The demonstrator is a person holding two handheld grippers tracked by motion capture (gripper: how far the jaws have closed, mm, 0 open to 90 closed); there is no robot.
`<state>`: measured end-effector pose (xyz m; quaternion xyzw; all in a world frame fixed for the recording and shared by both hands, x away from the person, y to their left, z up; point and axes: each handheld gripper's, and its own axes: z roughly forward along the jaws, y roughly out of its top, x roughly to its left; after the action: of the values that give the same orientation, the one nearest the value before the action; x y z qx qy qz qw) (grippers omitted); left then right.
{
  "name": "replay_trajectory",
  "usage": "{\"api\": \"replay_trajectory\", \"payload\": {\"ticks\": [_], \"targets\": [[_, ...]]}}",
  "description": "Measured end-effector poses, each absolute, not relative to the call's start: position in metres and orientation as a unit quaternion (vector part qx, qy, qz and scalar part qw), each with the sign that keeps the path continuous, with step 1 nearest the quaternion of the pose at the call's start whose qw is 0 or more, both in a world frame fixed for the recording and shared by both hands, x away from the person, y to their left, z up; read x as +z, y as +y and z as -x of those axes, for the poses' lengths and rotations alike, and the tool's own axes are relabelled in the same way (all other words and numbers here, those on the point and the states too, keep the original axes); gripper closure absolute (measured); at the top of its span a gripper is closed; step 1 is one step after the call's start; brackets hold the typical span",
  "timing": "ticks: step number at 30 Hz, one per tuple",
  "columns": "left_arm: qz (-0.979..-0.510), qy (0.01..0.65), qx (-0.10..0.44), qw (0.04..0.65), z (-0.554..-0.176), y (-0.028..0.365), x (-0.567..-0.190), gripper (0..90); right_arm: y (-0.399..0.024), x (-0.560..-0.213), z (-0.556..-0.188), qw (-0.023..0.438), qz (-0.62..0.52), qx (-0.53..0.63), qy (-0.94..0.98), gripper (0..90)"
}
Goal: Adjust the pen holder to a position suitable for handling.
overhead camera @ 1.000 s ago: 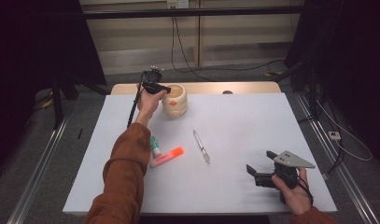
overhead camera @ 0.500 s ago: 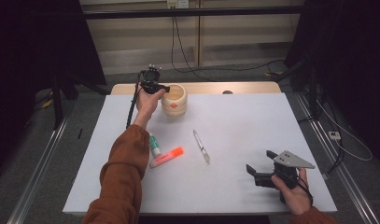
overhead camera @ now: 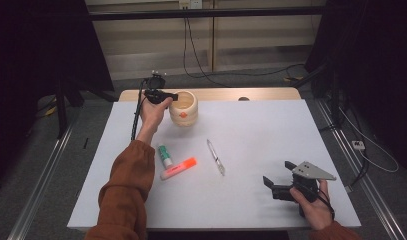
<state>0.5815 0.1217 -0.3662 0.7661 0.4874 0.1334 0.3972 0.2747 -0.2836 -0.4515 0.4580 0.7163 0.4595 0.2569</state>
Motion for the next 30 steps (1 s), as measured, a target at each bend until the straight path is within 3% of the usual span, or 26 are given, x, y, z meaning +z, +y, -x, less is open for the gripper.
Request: {"api": "replay_trajectory", "payload": {"ticks": [15,30], "targets": [[-0.763,0.477,0.129,0.418,-0.536,0.125,-0.354,71.6,-0.281,-0.45,-0.274,0.262,-0.455,0.453,0.721,4.6],[-0.769,0.485,0.095,0.406,-0.508,0.116,-0.372,71.5,-0.281,-0.451,-0.275,0.261,-0.455,0.454,0.721,4.6]]}}
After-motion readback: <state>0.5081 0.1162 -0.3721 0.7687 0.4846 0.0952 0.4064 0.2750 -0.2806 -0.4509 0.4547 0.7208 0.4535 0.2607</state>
